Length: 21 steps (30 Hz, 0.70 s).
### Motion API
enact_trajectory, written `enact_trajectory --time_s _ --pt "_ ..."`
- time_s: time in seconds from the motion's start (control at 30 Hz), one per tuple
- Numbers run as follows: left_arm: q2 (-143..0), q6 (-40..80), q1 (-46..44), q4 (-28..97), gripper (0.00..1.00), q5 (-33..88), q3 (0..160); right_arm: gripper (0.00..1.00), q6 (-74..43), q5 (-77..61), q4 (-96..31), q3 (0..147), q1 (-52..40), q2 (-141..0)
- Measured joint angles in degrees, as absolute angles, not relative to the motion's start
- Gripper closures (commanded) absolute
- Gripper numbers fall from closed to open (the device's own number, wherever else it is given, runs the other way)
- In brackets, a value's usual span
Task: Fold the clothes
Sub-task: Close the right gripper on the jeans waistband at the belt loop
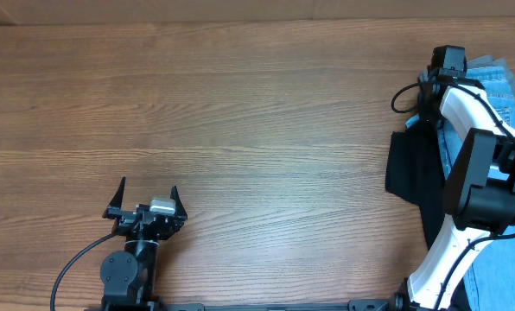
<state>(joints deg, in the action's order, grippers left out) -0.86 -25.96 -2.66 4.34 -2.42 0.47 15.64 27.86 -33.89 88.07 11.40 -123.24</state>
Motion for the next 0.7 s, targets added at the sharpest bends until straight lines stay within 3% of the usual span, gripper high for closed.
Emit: enact_trajectory --time_s 0.37,0.63,0.7 --pt "-0.86 -25.96 -2.66 4.32 0.00 -2.42 0.47 0.28 15.46 26.02 -34.06 88.07 11.20 -123.02" --pt "-0.86 -25.96 -2.66 4.34 0.00 -2.42 0.47 0.47 15.46 25.50 -34.26 88.07 11.22 -122.96" --pt "-0.86 -25.96 -2.66 4.34 0.00 -2.42 0.47 0.48 15.42 25.52 -34.15 88.07 11.20 -122.96"
